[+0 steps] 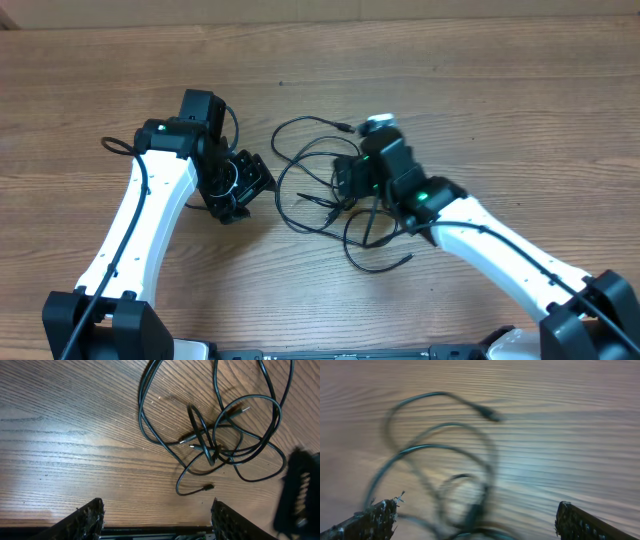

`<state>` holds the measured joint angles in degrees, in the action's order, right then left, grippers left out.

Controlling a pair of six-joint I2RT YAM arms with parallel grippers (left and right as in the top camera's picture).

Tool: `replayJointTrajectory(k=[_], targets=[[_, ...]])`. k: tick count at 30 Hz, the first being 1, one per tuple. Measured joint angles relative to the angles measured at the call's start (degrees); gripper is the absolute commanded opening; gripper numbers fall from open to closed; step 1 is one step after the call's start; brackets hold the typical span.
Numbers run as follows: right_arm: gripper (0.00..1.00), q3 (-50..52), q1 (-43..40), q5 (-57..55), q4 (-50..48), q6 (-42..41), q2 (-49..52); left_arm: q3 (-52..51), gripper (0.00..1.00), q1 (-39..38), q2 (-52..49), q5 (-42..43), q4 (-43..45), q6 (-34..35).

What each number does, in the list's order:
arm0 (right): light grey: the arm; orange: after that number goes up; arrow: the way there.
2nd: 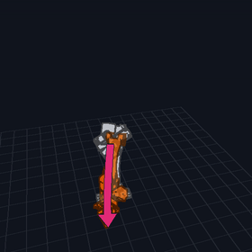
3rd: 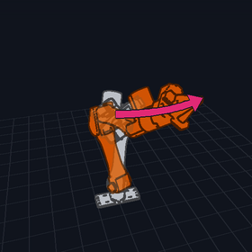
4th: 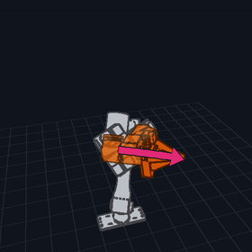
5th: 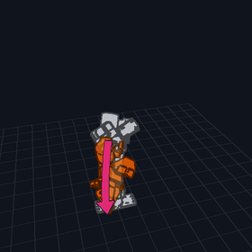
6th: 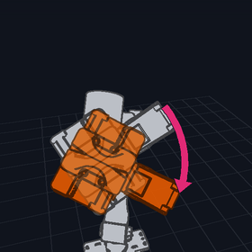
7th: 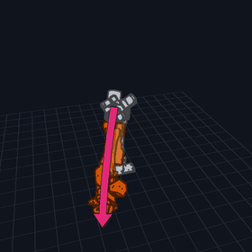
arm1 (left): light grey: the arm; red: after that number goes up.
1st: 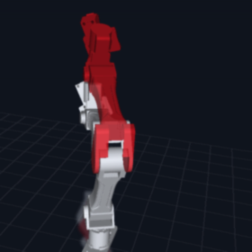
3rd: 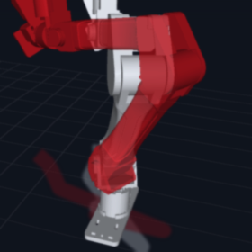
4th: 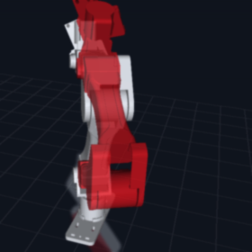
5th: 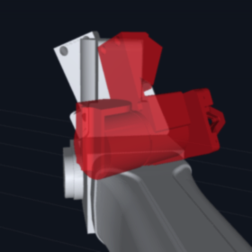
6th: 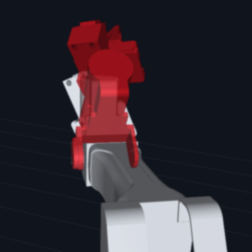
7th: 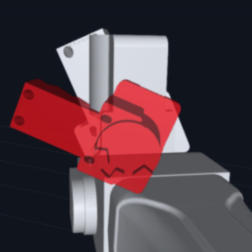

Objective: Untangle cables

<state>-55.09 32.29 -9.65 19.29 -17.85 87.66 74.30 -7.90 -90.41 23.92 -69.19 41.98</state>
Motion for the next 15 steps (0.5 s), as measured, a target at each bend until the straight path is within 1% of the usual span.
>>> replayJointTrajectory(k=[3, 8, 13, 15], targets=[[0.99, 0.0, -4.5, -0.2, 2.0, -0.1, 0.0, 0.0, 0.7, 0.0, 0.0, 0.0, 0.0, 0.0], [0.94, 0.0, -10.2, 2.4, 5.2, -0.1, 0.8, 0.0, 0.7, 0.0, 0.0, 0.0, 0.1, 0.0], [0.91, 0.0, -11.1, 6.2, 6.4, 0.0, 3.4, 0.0, 0.7, 0.0, 0.0, 0.0, 0.2, 0.0], [0.88, 0.0, -11.1, 8.0, 6.5, 0.4, 4.3, 0.0, 0.7, 0.0, 0.0, 0.0, 0.2, 0.0]])
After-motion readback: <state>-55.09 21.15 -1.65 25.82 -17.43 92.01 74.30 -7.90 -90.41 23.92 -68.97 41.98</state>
